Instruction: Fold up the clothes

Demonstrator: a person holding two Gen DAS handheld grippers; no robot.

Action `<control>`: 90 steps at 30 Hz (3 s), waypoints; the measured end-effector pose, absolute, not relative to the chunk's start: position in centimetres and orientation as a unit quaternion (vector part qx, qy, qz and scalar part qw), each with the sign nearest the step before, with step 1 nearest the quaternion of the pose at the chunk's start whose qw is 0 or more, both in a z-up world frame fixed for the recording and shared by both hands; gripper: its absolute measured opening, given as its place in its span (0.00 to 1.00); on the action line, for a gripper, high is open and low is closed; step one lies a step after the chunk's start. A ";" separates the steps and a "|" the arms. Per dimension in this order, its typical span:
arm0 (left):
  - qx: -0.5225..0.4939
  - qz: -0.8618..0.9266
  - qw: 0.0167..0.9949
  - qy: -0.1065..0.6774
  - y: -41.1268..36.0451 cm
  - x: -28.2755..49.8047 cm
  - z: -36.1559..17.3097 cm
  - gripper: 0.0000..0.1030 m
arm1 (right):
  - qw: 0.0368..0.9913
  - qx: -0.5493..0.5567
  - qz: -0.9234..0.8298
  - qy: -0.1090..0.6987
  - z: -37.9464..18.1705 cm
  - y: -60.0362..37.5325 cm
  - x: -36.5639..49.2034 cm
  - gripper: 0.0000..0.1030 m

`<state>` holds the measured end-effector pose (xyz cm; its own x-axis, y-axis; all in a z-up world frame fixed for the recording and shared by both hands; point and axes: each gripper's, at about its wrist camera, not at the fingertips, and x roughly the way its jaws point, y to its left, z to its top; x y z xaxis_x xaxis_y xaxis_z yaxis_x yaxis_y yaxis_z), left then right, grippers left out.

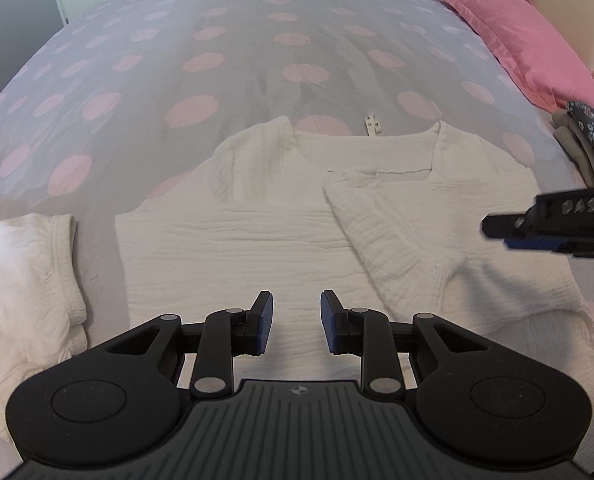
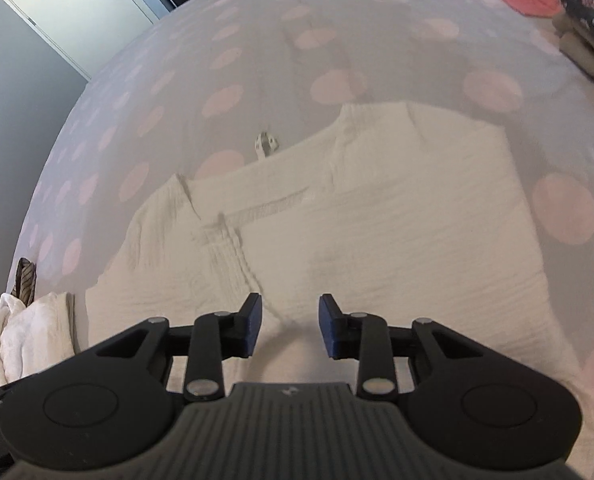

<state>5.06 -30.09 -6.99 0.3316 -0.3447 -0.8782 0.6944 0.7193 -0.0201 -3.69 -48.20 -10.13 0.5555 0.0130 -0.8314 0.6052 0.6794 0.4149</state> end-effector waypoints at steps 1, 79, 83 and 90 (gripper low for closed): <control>0.185 -0.327 0.794 0.477 -30.2 5.0 -7.1 0.23 | 0.802 0.362 -0.178 0.440 -10.7 -48.1 -3.5 0.33; 0.234 -0.284 0.790 0.490 -30.6 4.9 -11.2 0.31 | 0.753 0.305 -0.338 0.475 -14.3 -57.6 -18.1 0.00; 0.231 -0.280 0.792 0.492 -30.1 5.2 -11.0 0.31 | 0.758 0.307 -0.324 0.476 -13.5 -57.4 -18.0 0.09; 0.237 -0.280 0.783 0.503 -27.0 5.4 -9.7 0.31 | 0.772 0.302 -0.310 0.466 -11.3 -56.6 -19.0 0.25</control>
<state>5.36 -26.98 -9.67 0.3371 -0.1990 -0.9202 0.6763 0.7311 0.0897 -19.03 -56.61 -11.27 0.3742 -0.1970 -0.9062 0.7590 0.6265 0.1772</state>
